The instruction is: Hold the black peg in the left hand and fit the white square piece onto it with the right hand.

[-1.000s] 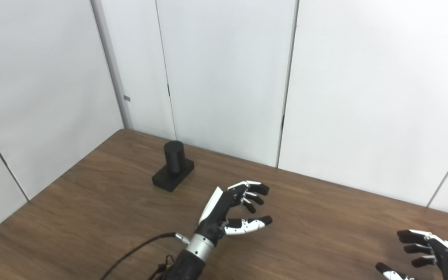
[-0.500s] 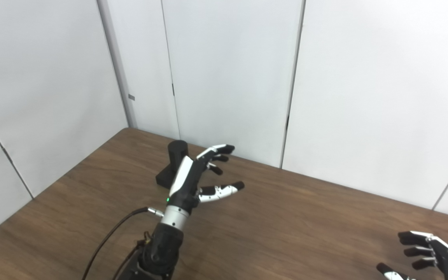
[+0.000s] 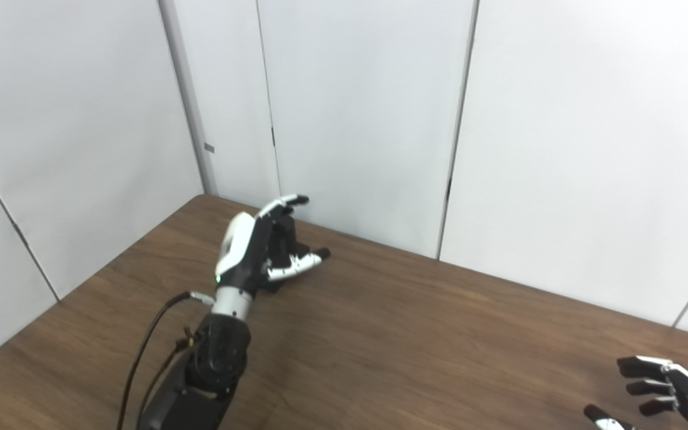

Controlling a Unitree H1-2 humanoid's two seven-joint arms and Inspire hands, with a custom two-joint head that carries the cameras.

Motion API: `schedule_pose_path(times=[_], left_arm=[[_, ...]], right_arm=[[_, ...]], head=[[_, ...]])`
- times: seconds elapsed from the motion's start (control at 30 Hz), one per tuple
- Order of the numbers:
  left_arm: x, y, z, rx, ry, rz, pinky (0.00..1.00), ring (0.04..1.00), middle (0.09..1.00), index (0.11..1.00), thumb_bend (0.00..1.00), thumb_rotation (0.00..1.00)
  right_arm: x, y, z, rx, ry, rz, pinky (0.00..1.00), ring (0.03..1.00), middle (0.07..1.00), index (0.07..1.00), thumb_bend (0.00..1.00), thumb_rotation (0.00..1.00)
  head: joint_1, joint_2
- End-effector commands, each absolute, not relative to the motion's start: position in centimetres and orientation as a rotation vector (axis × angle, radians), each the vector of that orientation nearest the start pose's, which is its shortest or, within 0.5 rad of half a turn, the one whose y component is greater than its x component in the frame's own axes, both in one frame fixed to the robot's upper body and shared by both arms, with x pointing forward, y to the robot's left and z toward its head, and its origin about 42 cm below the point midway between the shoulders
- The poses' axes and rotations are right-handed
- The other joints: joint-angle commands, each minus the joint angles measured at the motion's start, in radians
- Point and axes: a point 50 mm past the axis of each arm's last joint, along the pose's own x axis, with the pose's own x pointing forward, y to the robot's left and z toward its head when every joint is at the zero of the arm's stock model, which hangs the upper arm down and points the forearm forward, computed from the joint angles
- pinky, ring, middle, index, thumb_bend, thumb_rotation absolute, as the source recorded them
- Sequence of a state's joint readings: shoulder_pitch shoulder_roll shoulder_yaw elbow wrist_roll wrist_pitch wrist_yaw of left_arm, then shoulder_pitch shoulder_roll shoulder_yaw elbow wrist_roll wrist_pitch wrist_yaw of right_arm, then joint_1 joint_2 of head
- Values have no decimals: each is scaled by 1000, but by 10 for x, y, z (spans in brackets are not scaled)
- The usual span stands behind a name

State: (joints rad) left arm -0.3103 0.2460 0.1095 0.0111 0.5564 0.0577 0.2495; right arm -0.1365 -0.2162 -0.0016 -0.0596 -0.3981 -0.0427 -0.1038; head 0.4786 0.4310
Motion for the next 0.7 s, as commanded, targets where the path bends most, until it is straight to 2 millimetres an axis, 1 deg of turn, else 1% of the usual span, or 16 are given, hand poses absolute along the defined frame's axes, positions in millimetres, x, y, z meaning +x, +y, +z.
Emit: schedule_pose_path(times=[0.0, 0.17, 0.27, 0.4, 0.47, 0.5, 0.57, 0.67], left_arm=[[384, 315, 246, 806, -428, 485, 691, 833, 861, 808, 846, 251], [389, 325, 253, 894, -410, 563, 694, 856, 880, 822, 872, 281], [389, 328, 256, 926, -376, 603, 728, 893, 910, 836, 878, 308], [389, 331, 258, 983, -343, 677, 727, 915, 932, 834, 897, 286], [390, 332, 257, 1018, -318, 709, 744, 928, 943, 841, 909, 303], [391, 333, 256, 1029, -303, 722, 757, 937, 949, 844, 913, 312], [391, 333, 253, 1050, -270, 745, 833, 980, 977, 853, 934, 335], [393, 333, 246, 1088, -211, 780, 886, 998, 997, 859, 959, 389]], right_arm=[[332, -270, 186, -593, -345, -113, 430, 571, 625, 605, 557, 0], [333, -271, 186, -600, -355, -105, 433, 566, 618, 599, 551, 0], [333, -271, 186, -593, -349, -108, 436, 566, 617, 598, 552, 0], [333, -271, 187, -587, -354, -107, 434, 568, 616, 595, 552, 0], [333, -272, 187, -592, -354, -107, 428, 562, 614, 594, 551, 0], [333, -272, 187, -593, -354, -107, 425, 558, 612, 595, 550, 0], [333, -272, 187, -594, -352, -106, 420, 550, 610, 596, 548, 0], [333, -273, 187, -591, -358, -106, 425, 553, 610, 594, 549, 0]], head=[[-1, 1], [3, 0], [4, 0], [5, 2], [8, 4], [9, 5], [9, 5], [10, 9]])
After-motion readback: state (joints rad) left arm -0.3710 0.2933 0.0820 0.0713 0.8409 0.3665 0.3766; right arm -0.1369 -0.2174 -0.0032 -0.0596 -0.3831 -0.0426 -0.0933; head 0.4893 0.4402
